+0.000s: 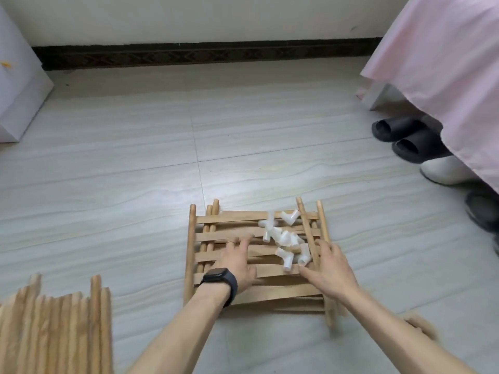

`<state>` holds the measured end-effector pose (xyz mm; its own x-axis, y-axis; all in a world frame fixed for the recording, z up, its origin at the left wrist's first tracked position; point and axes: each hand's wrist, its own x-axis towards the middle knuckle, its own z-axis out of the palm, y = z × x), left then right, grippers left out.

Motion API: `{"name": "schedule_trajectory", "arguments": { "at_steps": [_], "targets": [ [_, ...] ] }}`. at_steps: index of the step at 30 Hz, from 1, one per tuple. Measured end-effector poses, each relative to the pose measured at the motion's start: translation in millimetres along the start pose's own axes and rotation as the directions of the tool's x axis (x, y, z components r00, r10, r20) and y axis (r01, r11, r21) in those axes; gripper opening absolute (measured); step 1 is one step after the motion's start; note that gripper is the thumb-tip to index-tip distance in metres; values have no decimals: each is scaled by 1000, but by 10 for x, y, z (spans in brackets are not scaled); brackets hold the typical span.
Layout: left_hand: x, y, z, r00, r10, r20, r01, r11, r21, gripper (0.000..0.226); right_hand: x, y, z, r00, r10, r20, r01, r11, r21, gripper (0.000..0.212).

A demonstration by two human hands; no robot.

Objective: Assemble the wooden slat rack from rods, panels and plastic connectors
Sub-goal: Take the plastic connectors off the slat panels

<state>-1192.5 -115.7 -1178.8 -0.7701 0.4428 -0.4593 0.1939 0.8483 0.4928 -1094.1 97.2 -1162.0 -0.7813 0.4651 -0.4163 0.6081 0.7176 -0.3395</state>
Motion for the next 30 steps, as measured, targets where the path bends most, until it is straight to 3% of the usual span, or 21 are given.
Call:
{"name": "schedule_trajectory", "arguments": {
  "at_steps": [2,6,9,13,15,18,20,26,30],
  "targets": [
    [245,123,40,1000,26,15,-26,999,-24,85,91,8,99,997,-82,-2,82,996,-21,99],
    [609,215,69,998,60,22,-60,998,21,85,319,-121,238,990,-141,29,144,955,-258,107],
    [726,213,98,996,90,18,-90,995,-34,73,431,-207,330,991,-128,43,135,922,-363,89],
    [835,267,122,996,82,-43,-87,988,-126,34,520,-303,336,992,-111,64,128,901,-415,72],
    [839,292,179,997,74,-37,-79,986,-148,31,547,-340,322,992,-108,68,127,899,-418,67],
    [814,287,263,993,82,-84,-101,961,-256,37,606,-387,303,990,-38,137,83,936,-341,74],
    [784,292,268,990,97,-103,-127,933,-337,36,635,-410,304,983,-27,184,63,979,-194,77],
    [643,318,172,984,104,-141,-153,902,-403,32,476,-389,343,990,-134,35,128,984,124,63],
    [370,199,52,977,123,-174,-192,861,-471,29,348,-353,282,970,-243,-1,241,963,117,70]
  ]
}}
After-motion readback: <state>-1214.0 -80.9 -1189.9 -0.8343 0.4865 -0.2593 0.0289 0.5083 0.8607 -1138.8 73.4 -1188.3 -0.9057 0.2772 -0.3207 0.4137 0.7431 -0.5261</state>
